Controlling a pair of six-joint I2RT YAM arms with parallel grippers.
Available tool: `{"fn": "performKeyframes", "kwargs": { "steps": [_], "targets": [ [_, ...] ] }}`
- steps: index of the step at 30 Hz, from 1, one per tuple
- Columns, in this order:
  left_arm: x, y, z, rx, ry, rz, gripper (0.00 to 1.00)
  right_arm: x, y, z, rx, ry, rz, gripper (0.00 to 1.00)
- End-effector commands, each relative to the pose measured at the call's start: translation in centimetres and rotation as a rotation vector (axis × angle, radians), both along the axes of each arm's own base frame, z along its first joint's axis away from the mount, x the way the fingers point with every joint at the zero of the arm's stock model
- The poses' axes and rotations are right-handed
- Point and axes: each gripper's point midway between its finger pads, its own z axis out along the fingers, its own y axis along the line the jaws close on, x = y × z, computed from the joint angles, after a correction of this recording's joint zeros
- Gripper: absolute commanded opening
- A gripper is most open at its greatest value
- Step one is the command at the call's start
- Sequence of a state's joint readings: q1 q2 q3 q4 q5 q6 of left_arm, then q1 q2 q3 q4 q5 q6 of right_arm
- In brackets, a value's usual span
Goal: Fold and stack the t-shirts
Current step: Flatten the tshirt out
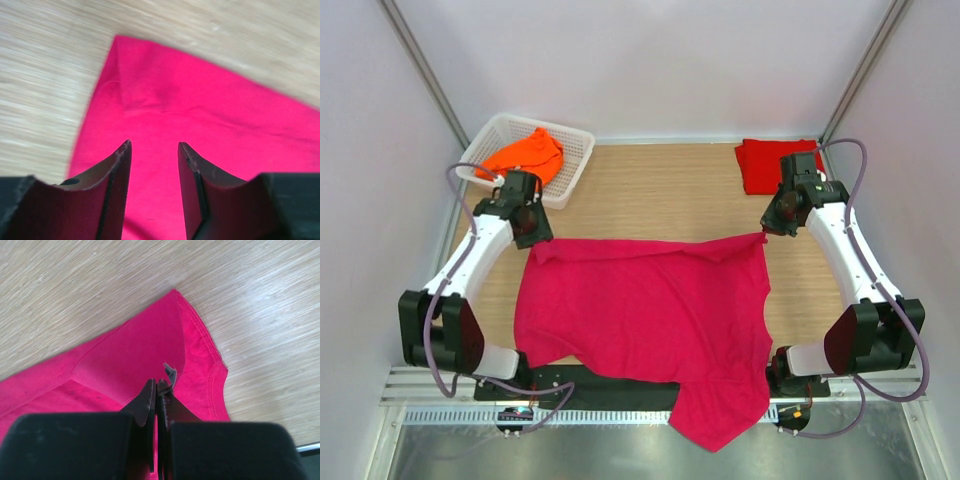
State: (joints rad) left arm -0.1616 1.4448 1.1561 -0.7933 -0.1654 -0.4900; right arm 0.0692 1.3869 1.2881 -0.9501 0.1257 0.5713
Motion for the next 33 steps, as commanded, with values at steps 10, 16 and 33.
{"fn": "performKeyframes", "kwargs": {
  "steps": [10, 16, 33],
  "targets": [
    [0.4, 2.7, -1.3, -0.701, -0.058, 0.58, 0.41, 0.7, 0.3, 1.7, 0.018, -0.061, 0.024, 0.01],
    [0.3, 2.1, -3.8, -0.818, 0.024, 0.712, 0.41, 0.7, 0.4, 1.3, 0.02, -0.058, 0.029, 0.01],
    [-0.2, 3.6, -7.5, -0.796, 0.047, 0.894, 0.45, 1.4, 0.6, 1.3, 0.03, -0.068, 0.032, 0.01]
  ]
}}
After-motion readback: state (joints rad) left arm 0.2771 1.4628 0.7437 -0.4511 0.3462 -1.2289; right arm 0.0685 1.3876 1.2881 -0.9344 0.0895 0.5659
